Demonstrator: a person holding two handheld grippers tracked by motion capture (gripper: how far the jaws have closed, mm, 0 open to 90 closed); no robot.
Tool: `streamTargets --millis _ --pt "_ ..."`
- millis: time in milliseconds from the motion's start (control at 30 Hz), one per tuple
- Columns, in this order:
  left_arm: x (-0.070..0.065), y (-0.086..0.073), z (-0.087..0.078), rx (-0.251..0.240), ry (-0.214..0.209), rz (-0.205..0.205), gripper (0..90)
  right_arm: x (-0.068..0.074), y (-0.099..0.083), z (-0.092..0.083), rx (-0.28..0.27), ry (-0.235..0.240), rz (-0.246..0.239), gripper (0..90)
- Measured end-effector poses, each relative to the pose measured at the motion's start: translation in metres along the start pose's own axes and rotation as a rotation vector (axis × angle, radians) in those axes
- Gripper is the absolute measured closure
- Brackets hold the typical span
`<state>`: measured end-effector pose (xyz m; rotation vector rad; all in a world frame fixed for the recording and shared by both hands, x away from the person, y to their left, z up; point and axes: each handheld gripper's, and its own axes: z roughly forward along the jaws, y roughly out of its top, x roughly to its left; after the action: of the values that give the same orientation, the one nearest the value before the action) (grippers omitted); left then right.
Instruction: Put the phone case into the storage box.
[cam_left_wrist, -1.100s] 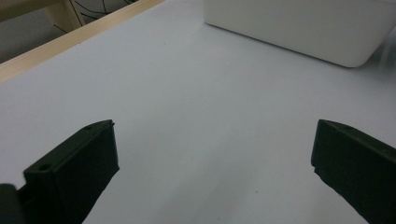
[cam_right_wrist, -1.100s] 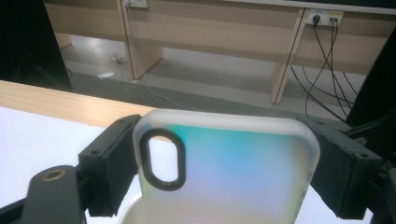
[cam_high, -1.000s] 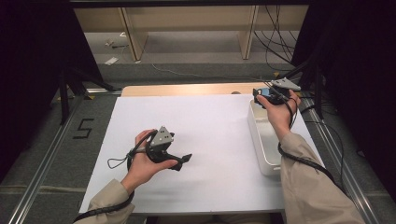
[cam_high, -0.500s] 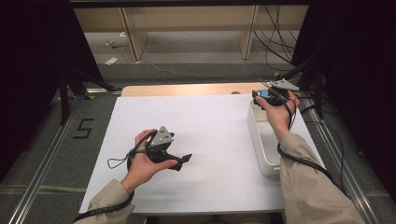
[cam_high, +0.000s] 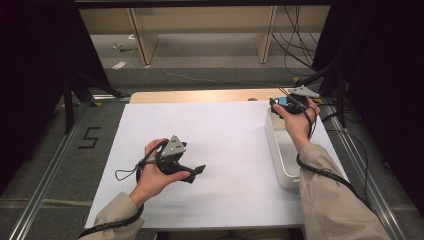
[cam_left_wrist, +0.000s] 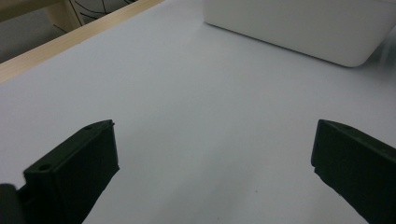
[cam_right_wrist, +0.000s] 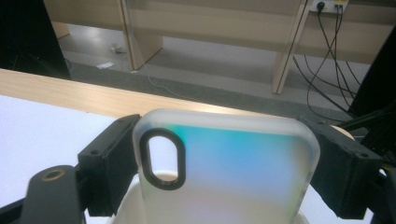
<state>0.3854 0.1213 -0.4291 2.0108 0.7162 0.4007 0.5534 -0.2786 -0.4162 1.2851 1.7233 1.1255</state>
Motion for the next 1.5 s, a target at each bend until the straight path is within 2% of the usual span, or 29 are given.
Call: streamTargets --millis 767,900,1067,1500 --pt "-0.0003 0.0 0.0001 0.0 -0.001 0.001 0.2 -0.0007 -0.0007 0.0018 -0.009 0.003 0.008 17.3" --pt "-0.0002 -0.0001 0.0 0.0 0.0 0.002 0.2 0.0 0.0001 0.0017 -0.01 0.005 0.012 14.5" --pt "-0.0004 0.0001 -0.0003 0.003 -0.001 0.002 0.2 -0.003 0.0019 0.0 -0.019 -0.011 0.007 6.1" --pt "-0.0003 0.0002 -0.0006 -0.001 0.002 0.001 0.2 -0.0051 0.0059 -0.004 -0.032 -0.006 0.028 4.6"
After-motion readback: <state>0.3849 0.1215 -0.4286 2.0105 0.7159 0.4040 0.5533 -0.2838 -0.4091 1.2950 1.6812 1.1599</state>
